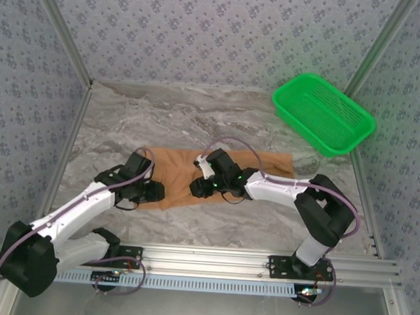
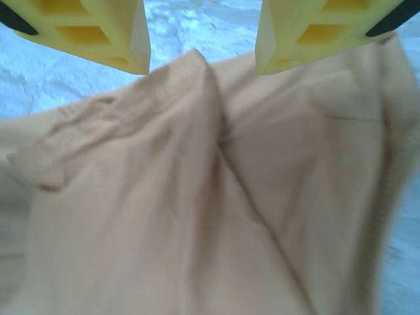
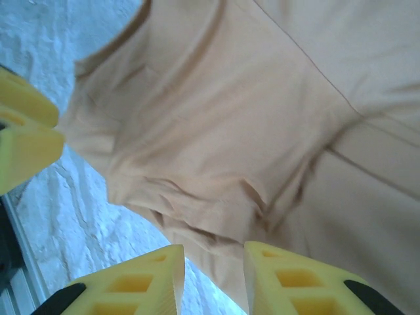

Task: Fold the inside-out t-shirt

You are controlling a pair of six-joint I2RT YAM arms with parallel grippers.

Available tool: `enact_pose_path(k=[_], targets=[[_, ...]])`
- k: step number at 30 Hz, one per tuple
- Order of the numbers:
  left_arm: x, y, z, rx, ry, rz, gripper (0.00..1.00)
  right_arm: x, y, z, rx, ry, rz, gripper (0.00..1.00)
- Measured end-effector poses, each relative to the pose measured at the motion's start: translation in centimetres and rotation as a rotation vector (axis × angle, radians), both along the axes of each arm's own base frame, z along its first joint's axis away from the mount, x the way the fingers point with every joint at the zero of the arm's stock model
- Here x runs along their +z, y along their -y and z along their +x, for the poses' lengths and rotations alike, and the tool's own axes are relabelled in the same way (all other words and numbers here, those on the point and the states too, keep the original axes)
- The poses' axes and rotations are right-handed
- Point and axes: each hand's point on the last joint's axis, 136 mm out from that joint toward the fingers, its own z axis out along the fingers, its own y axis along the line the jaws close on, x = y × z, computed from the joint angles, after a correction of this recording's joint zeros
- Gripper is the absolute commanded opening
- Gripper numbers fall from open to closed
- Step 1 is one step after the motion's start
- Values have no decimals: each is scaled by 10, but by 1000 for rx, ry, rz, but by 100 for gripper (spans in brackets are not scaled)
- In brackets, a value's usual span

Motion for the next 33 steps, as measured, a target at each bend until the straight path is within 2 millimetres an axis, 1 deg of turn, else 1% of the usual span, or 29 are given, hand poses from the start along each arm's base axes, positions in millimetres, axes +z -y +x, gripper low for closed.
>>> enact_pose_path(k=[3, 6, 9, 11, 13, 17, 19, 24, 27, 30, 31, 33], targets=[[0, -19, 20, 93, 25, 2, 53, -1, -21, 7, 10, 8, 21, 25], [-4, -35, 41, 167, 47, 0, 59, -16, -35, 13, 3, -7, 10, 22], [-14, -44, 56, 203, 37, 2, 66, -37, -33, 11, -9, -47, -27, 22], [-19, -48, 66, 210, 26, -1, 73, -46, -31, 10, -14, -67, -45, 22], [-20, -50, 77, 199, 32, -3, 81, -47, -30, 9, -17, -75, -52, 25], [-18, -47, 96, 166, 63, -14, 86, -47, -30, 6, -9, -85, -50, 27], [-20, -43, 101, 143, 64, -29, 88, -46, -30, 6, -6, -90, -45, 28], [-34, -35, 102, 104, 28, -52, 90, -40, -30, 7, -1, -95, -30, 28], [-37, -31, 101, 84, 21, -57, 89, -40, -29, 8, -1, -99, -23, 28], [-37, -25, 100, 55, 24, -56, 85, -39, -26, 8, -5, -100, -18, 27], [-38, -23, 99, 46, 24, -56, 82, -39, -24, 9, -6, -101, -16, 27], [-39, -19, 99, 26, 25, -53, 78, -37, -22, 10, -14, -102, -10, 27]])
